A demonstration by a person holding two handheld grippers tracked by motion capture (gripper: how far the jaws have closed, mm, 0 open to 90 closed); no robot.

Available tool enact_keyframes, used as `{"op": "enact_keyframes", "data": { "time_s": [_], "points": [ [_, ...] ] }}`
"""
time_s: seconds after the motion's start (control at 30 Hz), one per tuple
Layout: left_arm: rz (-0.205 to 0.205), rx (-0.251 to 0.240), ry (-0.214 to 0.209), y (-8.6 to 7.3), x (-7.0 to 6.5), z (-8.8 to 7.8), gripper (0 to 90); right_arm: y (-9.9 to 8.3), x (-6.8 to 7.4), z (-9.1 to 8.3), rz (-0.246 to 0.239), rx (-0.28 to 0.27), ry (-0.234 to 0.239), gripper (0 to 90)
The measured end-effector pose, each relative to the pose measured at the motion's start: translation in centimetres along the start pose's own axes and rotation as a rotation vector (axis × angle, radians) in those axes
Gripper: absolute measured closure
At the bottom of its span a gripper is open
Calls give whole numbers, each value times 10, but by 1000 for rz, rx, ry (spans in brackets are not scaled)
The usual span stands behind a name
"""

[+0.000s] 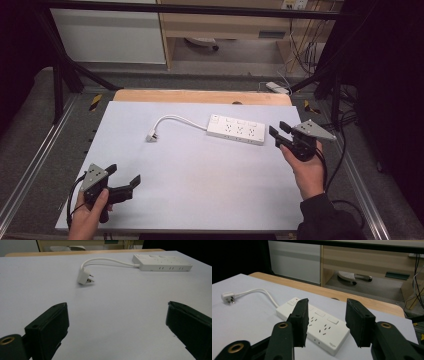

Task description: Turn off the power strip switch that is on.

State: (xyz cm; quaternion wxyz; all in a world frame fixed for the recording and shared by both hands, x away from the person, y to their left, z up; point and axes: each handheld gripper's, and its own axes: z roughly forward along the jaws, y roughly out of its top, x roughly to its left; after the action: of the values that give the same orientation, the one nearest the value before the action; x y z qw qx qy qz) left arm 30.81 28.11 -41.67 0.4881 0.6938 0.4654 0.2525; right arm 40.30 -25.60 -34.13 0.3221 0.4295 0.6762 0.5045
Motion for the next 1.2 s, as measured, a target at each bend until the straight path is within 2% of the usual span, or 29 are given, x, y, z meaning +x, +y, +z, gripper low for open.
{"op": "enact_keyframes", "data": {
  "time_s": [0.03,0.23,0.3,0.37,0.53,0.6,0.67,0.8,0.93,1.2],
  "points": [
    [-1,0,0,0,0,0,49,0,0,0,0,0,0,604],
    [3,4,-7,0,-1,1,49,3,-3,5,-2,-24,2,741],
    [3,6,-8,-1,-1,1,49,3,-4,6,-2,-24,-2,756],
    [4,5,-9,-1,-2,1,49,3,-7,8,8,-27,-8,802],
    [11,8,-11,-1,-2,2,49,2,-12,15,31,-30,-10,846],
    [7,9,-10,-1,-2,1,49,3,-16,18,56,-37,-7,866],
    [5,10,-8,-1,-1,1,49,5,-19,23,35,-37,-31,900],
    [7,12,0,-1,-2,2,51,6,-22,27,32,-34,-50,900],
    [6,14,-1,-1,-2,2,51,4,-27,36,23,-2,-65,900],
    [6,17,-2,-2,-2,3,51,8,-35,60,22,49,-58,900]
  ]
}}
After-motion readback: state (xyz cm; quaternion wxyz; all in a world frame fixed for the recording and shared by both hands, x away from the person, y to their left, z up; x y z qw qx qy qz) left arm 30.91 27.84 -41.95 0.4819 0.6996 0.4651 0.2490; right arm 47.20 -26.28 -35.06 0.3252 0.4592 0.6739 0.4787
